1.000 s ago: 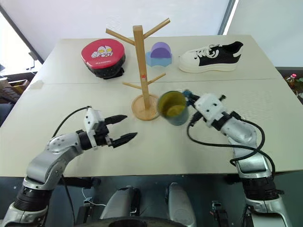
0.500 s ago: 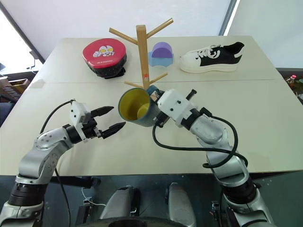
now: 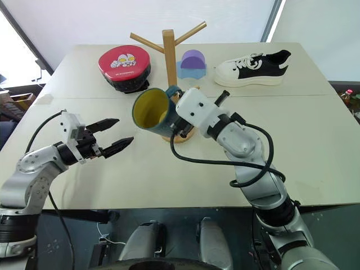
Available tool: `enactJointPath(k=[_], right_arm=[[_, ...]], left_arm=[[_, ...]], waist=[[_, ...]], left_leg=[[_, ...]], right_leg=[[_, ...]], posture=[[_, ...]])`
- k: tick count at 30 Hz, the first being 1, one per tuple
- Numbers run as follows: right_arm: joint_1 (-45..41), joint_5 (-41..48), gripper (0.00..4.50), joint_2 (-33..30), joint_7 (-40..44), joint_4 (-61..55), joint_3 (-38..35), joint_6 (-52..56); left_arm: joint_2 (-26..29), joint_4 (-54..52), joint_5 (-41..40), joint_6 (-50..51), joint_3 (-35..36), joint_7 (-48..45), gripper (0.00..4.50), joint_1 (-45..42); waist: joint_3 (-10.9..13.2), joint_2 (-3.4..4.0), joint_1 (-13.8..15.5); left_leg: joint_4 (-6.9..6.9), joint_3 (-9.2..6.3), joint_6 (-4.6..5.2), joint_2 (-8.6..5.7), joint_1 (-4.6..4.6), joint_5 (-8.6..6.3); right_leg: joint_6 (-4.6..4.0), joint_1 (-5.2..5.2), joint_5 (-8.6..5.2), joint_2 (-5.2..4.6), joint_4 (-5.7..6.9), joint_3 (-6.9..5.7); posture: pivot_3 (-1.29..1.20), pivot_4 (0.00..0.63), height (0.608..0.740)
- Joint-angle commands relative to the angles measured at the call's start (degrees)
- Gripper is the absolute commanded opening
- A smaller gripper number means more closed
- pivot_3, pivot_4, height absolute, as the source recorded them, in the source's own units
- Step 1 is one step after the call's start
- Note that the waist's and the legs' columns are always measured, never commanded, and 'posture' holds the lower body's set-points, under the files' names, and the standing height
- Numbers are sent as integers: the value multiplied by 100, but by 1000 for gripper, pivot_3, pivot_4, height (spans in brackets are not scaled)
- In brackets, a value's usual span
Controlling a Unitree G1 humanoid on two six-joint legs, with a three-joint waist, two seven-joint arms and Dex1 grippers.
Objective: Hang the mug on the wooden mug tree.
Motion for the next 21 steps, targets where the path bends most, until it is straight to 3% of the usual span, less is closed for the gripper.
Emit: enactJointPath(k=[1, 21], right_arm=[[-237, -106, 30, 89, -78, -9, 51, 108], [-507, -352, 30, 327, -217, 562, 319, 388]], left_arm=[[192, -373, -342, 231, 283, -45, 4500, -80], [303, -1344, -1207, 970, 281, 291, 4500, -292]], waist=[[0, 0, 0], [2, -2, -9]], left_leg=[[0, 0, 0, 0, 0, 0], [-6, 0, 0, -2, -5, 0]], right_leg=[[0, 0, 0, -1, 0, 0], [0, -6, 0, -2, -1, -1]], posture=[[0, 150, 735], [0, 150, 735]])
